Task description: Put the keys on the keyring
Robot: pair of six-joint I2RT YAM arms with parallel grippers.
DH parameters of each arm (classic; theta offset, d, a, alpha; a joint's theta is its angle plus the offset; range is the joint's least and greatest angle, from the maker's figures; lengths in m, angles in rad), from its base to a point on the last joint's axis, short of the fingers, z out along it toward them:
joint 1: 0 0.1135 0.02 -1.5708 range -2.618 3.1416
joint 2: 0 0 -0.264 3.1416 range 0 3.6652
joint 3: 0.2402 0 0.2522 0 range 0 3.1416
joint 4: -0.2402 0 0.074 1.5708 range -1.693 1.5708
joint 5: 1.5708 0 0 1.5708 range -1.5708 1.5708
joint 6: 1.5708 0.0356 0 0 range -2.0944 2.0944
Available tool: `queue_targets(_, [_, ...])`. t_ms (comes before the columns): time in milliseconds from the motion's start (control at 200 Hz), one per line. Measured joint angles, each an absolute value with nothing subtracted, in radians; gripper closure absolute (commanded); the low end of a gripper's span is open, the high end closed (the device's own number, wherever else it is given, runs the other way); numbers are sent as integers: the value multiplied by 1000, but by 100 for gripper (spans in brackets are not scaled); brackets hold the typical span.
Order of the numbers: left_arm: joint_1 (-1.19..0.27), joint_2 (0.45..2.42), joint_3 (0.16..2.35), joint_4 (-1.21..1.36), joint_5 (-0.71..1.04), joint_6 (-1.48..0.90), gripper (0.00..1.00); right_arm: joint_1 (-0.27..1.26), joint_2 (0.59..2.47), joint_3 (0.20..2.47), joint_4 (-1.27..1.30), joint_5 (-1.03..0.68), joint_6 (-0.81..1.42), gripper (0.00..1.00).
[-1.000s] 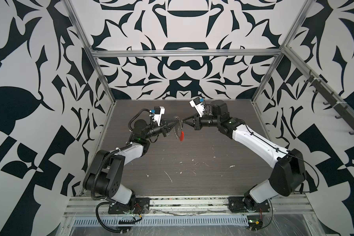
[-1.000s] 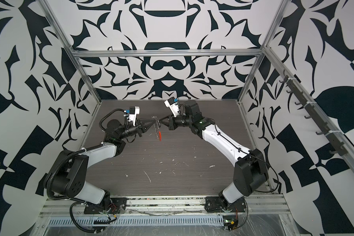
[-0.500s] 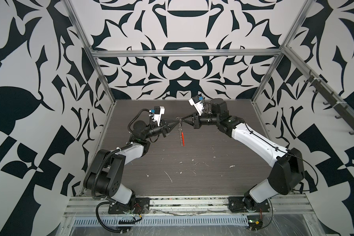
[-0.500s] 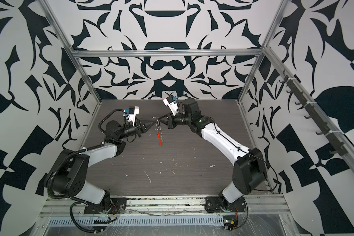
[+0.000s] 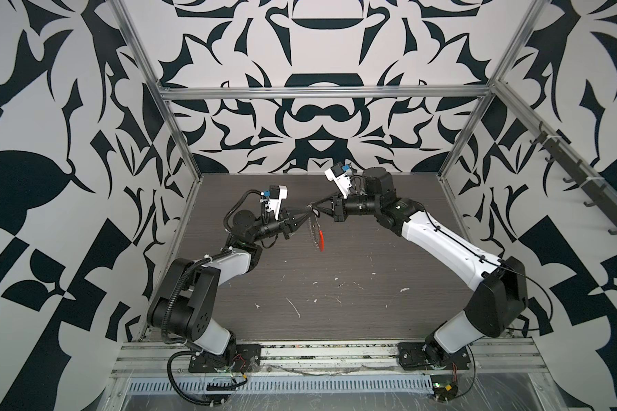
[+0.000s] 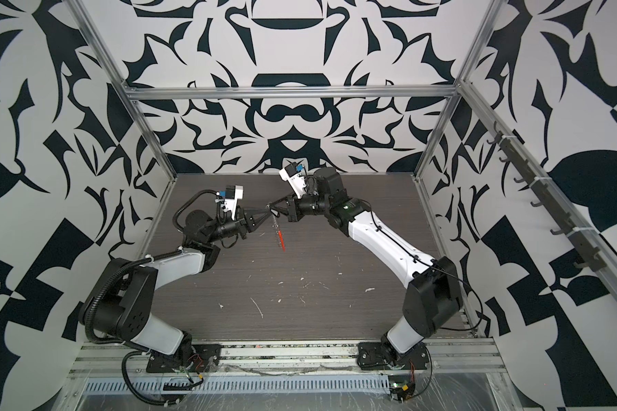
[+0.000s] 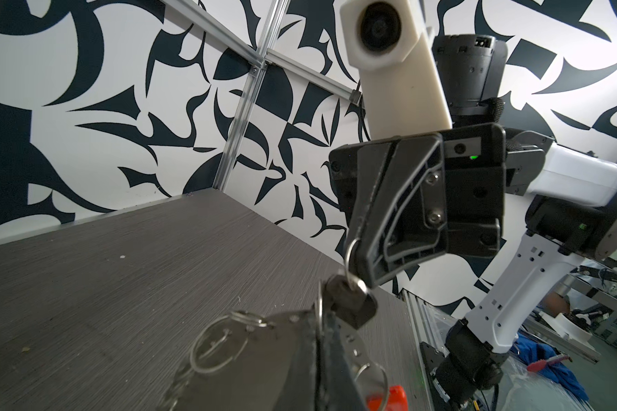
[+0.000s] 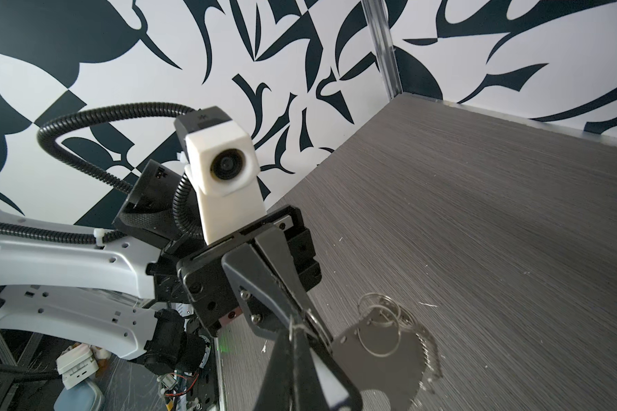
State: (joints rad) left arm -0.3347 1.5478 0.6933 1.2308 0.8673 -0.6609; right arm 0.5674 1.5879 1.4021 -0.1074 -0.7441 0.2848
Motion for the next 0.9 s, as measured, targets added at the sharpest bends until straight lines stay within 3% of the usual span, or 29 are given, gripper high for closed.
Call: queue_targets(900, [-332, 1546, 688, 1222, 857, -649, 100, 574, 1600, 1428, -176, -635, 290, 100])
